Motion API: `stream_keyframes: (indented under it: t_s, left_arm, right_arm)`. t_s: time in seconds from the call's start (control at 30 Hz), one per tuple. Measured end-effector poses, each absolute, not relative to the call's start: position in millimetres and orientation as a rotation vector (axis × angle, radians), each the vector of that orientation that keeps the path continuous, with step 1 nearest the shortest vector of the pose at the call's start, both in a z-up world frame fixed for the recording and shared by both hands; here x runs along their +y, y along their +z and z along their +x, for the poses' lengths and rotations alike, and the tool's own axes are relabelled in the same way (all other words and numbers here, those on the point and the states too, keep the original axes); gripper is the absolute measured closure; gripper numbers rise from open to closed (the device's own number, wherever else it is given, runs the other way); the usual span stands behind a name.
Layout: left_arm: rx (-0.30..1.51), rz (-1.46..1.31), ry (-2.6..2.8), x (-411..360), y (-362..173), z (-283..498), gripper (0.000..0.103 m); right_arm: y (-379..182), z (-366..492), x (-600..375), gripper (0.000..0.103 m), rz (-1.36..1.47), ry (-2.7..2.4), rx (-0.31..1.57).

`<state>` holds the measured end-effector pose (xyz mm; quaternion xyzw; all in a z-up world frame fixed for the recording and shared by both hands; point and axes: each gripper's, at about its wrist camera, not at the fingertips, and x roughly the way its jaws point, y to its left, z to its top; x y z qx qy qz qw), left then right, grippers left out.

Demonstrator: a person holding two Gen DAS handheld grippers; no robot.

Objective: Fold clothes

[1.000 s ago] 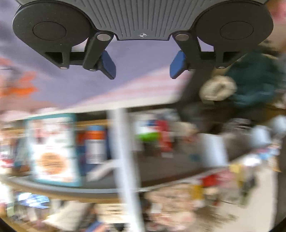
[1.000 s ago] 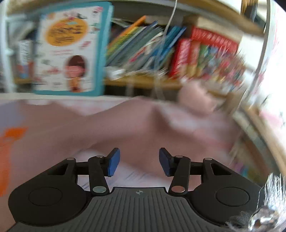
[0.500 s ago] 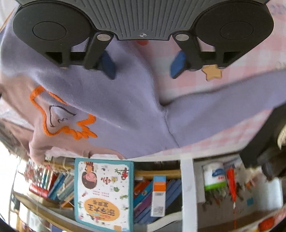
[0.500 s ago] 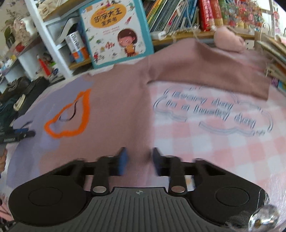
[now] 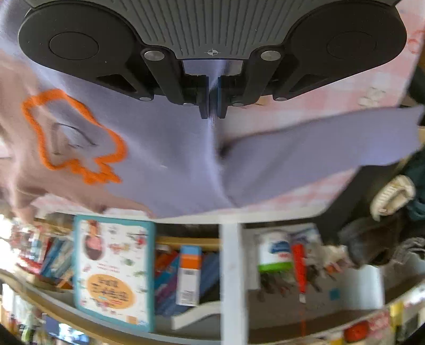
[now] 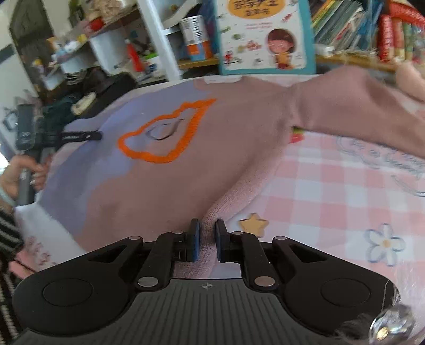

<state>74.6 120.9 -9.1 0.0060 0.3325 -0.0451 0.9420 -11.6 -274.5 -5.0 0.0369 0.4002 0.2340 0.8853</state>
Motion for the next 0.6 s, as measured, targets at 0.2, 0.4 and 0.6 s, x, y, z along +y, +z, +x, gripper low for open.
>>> stream_keyframes:
  t_s: [0.2, 0.4, 0.6]
  left_arm:
    - [0.663, -0.029, -0.299, 86.4, -12.8, 70.5, 0.098]
    - [0.647, -0.032, -0.219, 100.0, -12.2, 69.8, 0.098]
    - [0.663, -0.031, -0.15, 119.9, -12.1, 62.4, 0.097]
  right_arm:
    - [6.7, -21.9, -306.0, 0.093, -0.052, 0.1, 0.736]
    - [-3.3, -33.2, -306.0, 0.092, 0.039, 0.187, 0.764]
    - [-3.4, -26.3, -283.9, 0.092, 0.091, 0.269, 0.737]
